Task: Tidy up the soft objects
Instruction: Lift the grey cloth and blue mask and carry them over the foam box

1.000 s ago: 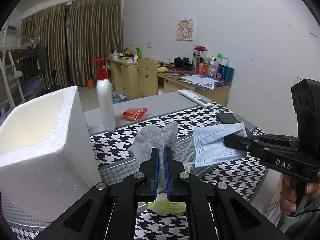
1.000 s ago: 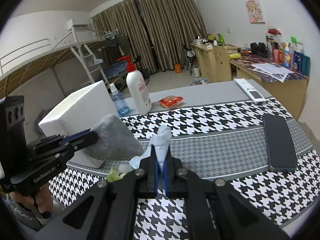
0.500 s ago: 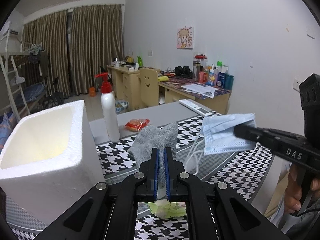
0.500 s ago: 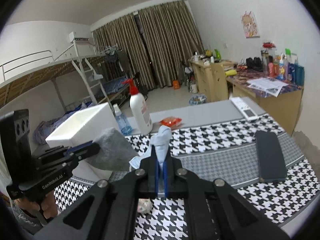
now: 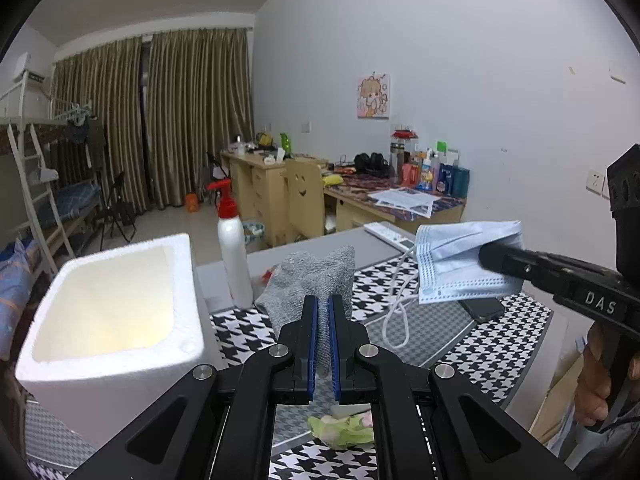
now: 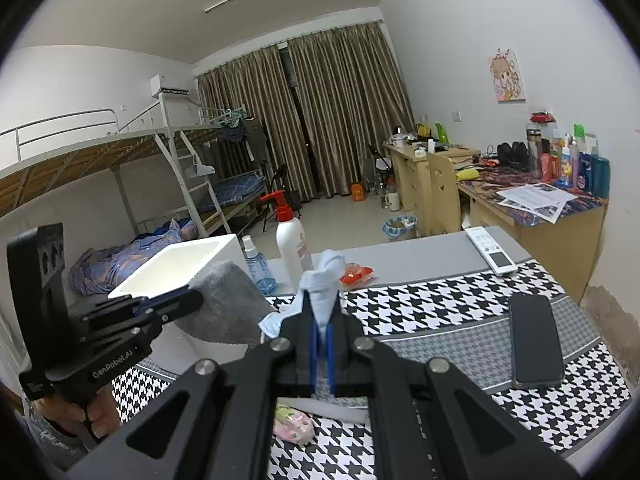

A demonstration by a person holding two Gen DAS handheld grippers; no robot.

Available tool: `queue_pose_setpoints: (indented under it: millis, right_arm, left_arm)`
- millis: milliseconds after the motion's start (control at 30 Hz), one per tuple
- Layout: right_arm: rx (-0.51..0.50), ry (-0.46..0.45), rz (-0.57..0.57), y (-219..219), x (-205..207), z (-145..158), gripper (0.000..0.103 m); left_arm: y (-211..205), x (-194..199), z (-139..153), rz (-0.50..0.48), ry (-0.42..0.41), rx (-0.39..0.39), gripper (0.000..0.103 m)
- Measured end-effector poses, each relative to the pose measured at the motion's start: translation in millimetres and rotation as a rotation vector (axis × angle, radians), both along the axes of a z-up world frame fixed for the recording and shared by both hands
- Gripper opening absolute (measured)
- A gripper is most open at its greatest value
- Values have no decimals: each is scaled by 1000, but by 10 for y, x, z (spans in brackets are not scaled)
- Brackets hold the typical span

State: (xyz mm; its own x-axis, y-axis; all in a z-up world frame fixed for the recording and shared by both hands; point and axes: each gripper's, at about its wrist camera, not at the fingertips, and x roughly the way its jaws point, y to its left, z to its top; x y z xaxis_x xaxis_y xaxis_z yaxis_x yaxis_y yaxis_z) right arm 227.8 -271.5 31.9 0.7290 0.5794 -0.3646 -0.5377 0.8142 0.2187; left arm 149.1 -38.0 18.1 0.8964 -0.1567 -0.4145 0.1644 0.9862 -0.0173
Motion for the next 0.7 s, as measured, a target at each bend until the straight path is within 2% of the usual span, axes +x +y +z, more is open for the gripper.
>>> queue_pose_setpoints:
  millis: [700]
  right_arm:
    - [-5,-42,28,235,-11,129,6]
  left_arm:
    - [143,-114,281,52,-79,6,6]
